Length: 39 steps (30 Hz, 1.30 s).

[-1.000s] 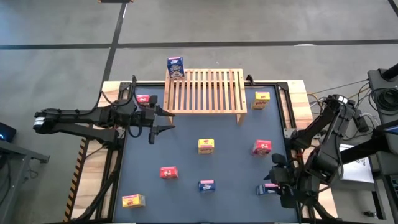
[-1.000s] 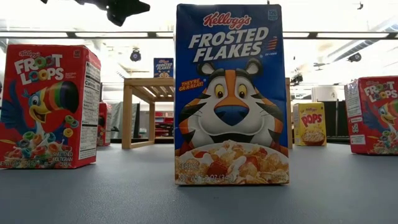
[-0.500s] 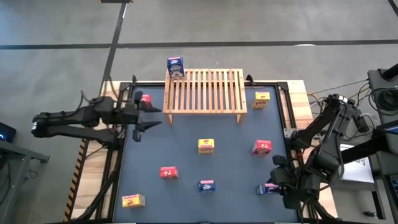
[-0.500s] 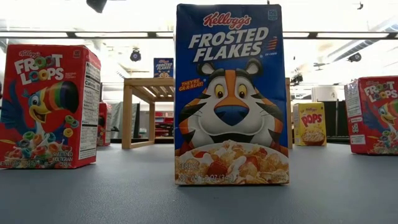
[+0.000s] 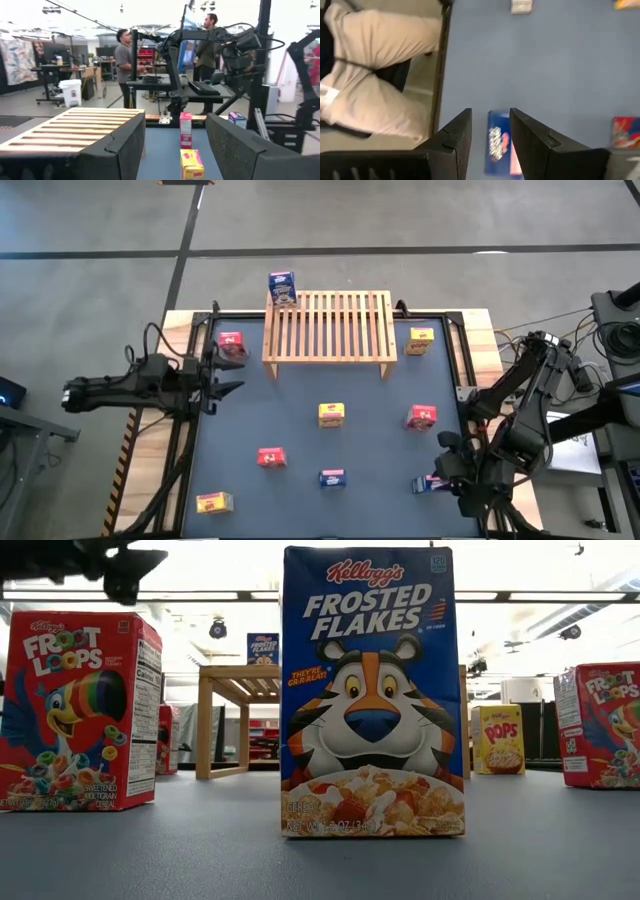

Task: Stack cereal on shelf
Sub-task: Put the right blue cereal box on the shelf aligned with the other blue cereal box

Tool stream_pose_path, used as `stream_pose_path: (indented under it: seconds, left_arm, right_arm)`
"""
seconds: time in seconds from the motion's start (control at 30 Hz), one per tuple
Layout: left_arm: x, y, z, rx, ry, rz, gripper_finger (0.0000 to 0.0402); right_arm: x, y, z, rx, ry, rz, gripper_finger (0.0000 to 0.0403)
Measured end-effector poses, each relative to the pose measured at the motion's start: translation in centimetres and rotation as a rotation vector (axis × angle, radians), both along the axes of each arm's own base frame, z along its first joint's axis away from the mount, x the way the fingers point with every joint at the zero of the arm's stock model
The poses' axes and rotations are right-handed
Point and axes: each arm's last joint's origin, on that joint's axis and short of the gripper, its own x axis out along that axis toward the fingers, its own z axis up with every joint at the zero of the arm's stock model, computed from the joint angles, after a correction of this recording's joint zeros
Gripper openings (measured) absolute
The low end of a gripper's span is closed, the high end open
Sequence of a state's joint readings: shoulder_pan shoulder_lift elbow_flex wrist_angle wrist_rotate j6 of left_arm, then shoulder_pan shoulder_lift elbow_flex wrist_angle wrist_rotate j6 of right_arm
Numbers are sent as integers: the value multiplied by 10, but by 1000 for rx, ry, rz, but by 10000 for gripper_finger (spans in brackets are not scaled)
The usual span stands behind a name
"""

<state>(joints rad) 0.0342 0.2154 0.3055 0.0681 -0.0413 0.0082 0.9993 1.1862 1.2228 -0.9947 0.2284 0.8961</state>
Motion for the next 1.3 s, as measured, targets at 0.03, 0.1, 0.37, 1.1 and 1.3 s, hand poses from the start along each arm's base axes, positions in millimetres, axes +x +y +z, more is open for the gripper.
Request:
stream_pose_path:
  seconds: [0.03, 0.1, 0.37, 1.1, 1.3]
  left_arm:
    - [-2, 0, -4, 0, -5, 5, 194]
    - [-5, 0, -13, 4, -17, 14, 194]
    - [-12, 0, -35, 6, -56, 15, 194]
    - [-6, -1, -51, -42, -4, -32, 194]
    - [-6, -1, -51, -42, -2, -32, 194]
  right_arm:
    - [0, 0, 0, 8, 11, 2, 122]
    - [-1, 1, 0, 22, 33, 15, 123]
    - [-1, 1, 0, 28, 44, 21, 123]
    - [-6, 3, -5, 89, 206, 68, 129]
    - [-5, 0, -9, 48, 201, 41, 127]
